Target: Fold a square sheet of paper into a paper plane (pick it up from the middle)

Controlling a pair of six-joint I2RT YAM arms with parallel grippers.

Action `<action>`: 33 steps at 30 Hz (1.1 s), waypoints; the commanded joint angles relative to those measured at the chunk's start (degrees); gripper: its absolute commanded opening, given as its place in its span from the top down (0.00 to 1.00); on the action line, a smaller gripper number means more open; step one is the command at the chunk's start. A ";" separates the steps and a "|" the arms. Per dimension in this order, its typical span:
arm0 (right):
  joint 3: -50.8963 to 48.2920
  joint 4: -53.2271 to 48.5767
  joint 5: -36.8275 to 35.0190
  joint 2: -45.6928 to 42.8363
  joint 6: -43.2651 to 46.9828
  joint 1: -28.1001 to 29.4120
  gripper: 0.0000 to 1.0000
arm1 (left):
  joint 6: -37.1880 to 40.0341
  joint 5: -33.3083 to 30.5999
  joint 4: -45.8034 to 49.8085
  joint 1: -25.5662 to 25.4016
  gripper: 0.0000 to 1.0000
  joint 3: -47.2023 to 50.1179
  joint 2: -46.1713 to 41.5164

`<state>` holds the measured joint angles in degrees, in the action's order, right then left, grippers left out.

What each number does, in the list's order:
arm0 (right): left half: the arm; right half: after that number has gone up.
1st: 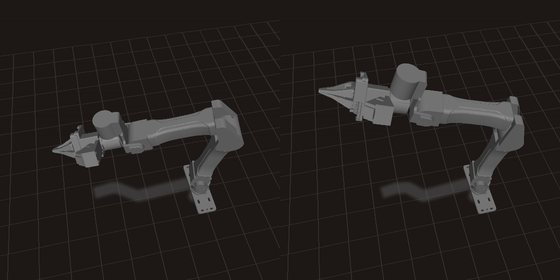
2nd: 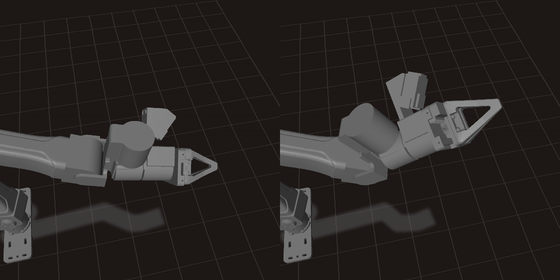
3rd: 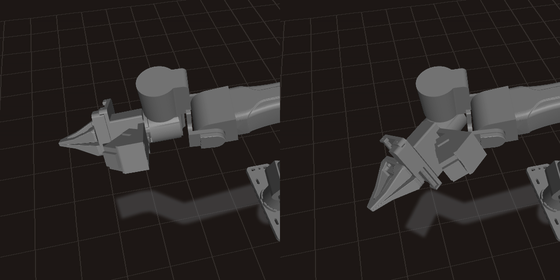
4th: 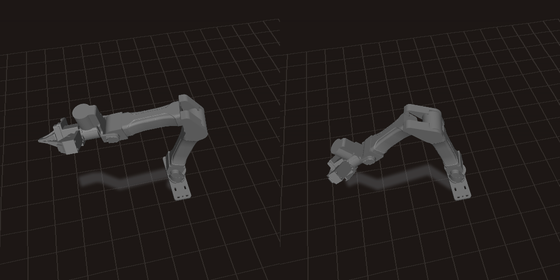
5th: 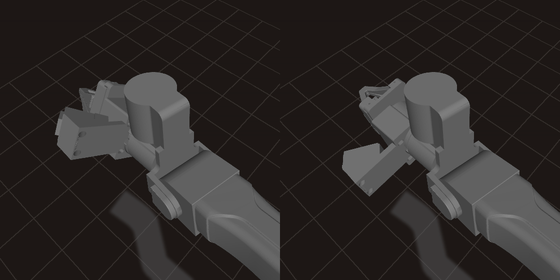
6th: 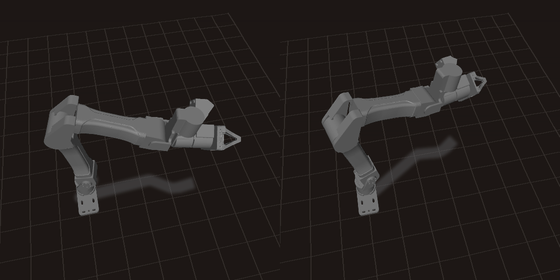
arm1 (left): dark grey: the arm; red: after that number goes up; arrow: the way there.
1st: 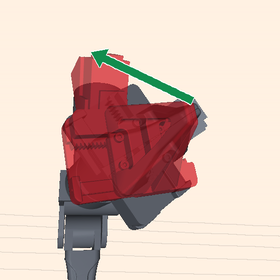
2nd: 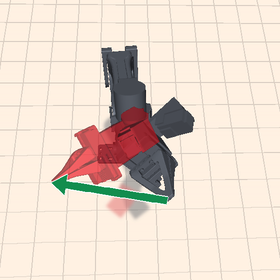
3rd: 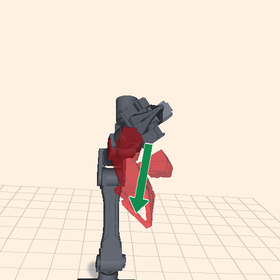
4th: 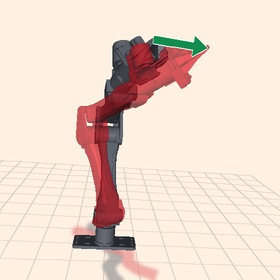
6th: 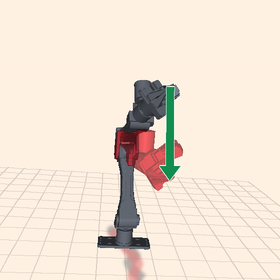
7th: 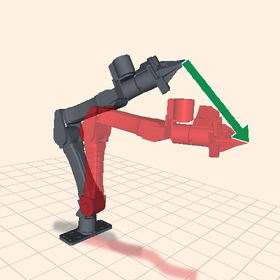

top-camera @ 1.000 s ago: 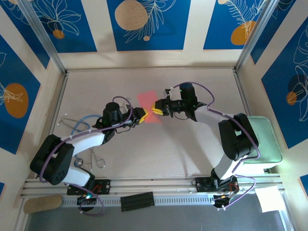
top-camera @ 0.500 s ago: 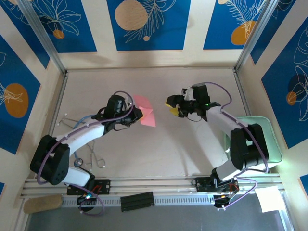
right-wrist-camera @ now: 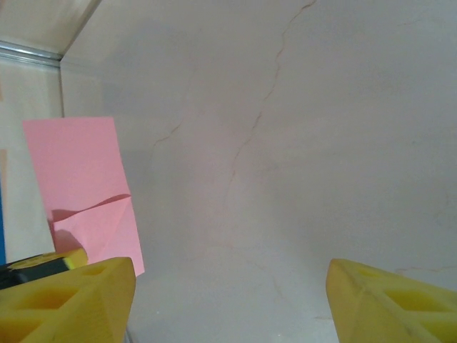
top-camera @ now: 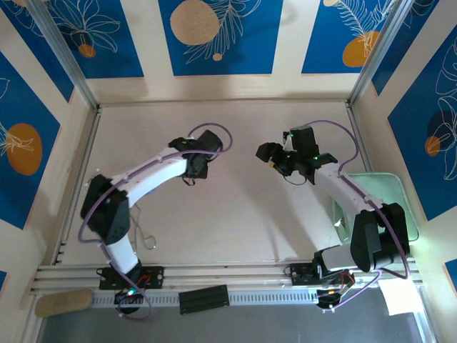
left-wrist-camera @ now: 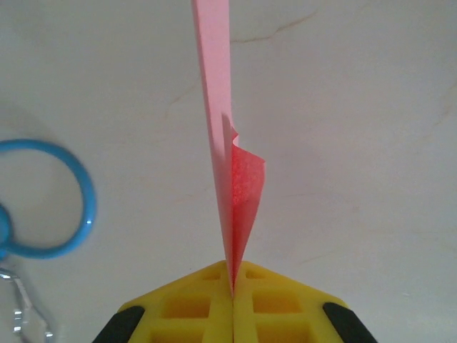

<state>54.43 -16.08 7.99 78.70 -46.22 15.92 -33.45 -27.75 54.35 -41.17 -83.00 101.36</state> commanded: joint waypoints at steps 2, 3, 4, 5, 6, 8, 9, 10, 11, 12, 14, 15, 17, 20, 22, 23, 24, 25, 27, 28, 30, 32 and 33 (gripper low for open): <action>-1.67 -2.03 -1.76 -2.77 0.65 -1.76 0.29 | 1.02 -7.67 7.74 -3.34 0.92 -6.36 6.02; -1.91 -2.11 -1.60 -3.21 0.48 -2.42 0.29 | 0.78 -6.41 6.95 -3.77 0.91 -6.95 7.53; -2.13 -2.14 -1.52 -3.66 0.30 -2.98 0.29 | 0.26 -4.67 5.99 -3.97 0.89 -7.24 8.42; -2.44 -2.20 -1.56 -4.04 0.13 -3.55 0.29 | -0.07 -1.87 4.53 -4.04 0.86 -7.23 9.26; -2.70 -2.23 -1.45 -4.51 -0.01 -4.11 0.29 | -0.21 1.74 2.58 -3.99 0.81 -6.79 9.73; -2.93 -2.38 -1.24 -4.99 -0.10 -4.83 0.29 | -0.20 8.63 -1.67 -3.97 0.68 -5.59 9.86; -3.01 -2.55 -1.05 -5.12 -0.10 -5.08 0.29 | -0.46 11.49 -3.71 -3.88 0.61 -4.74 9.66; -2.97 -2.64 -0.81 -5.13 -0.02 -5.24 0.29 | -0.70 13.62 -5.37 -3.70 0.56 -3.83 9.41; -2.95 -2.81 -0.54 -5.13 0.05 -5.35 0.29 | -0.65 16.39 -7.28 -3.26 0.52 -2.72 9.09; -2.93 -2.96 -0.22 -5.05 0.08 -5.30 0.29 | -0.69 18.87 -9.00 -2.61 0.49 -1.63 8.59; -2.93 -3.00 0.51 -4.58 0.07 -5.29 0.29 | -0.82 23.91 -12.96 -1.41 0.43 0.90 7.00; -2.78 -3.00 0.93 -4.11 0.08 -5.21 0.30 | -1.15 27.13 -15.31 -0.49 0.40 2.35 5.78; -2.29 -3.09 1.82 -2.98 0.03 -4.66 0.30 | -2.04 32.73 -19.85 1.19 0.36 5.32 3.11; -0.68 -3.13 2.16 -0.22 0.33 -1.91 0.30 | -3.99 38.40 -25.54 4.36 0.31 10.16 -1.42; 0.95 -3.34 2.27 2.50 0.26 0.90 0.31 | -5.39 40.12 -28.11 6.81 0.28 13.63 -4.77; 2.01 -3.33 2.38 4.36 0.17 2.59 0.31 | -6.16 40.46 -29.37 8.31 0.27 15.57 -6.48; 3.17 -3.35 2.47 6.33 0.01 4.71 0.32 | -6.85 40.46 -30.46 9.80 0.26 17.95 -8.64; 4.27 -3.26 2.70 8.02 -0.12 6.50 0.33 | -7.61 40.29 -31.22 11.15 0.25 19.83 -10.45; 7.20 -3.31 2.73 12.35 -0.44 10.72 0.35 | -8.68 38.95 -32.63 14.28 0.20 24.26 -14.69; 8.59 -3.42 2.80 14.30 -0.69 12.35 0.35 | -9.13 37.78 -32.68 15.50 0.16 25.91 -16.55; 11.64 -3.44 3.53 18.44 -1.12 15.66 0.37 | -10.02 35.17 -32.60 18.19 0.08 29.31 -20.80; 15.02 -3.44 4.23 22.56 -1.29 18.64 0.38 | -10.47 33.33 -32.32 20.35 0.00 31.81 -24.41; 17.11 -3.61 4.53 24.97 -1.41 20.20 0.39 | -10.52 32.48 -32.17 21.28 0.01 32.98 -26.12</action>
<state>67.53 -18.74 10.24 99.85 -46.98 33.21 -42.41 7.49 22.87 -21.89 -52.56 79.18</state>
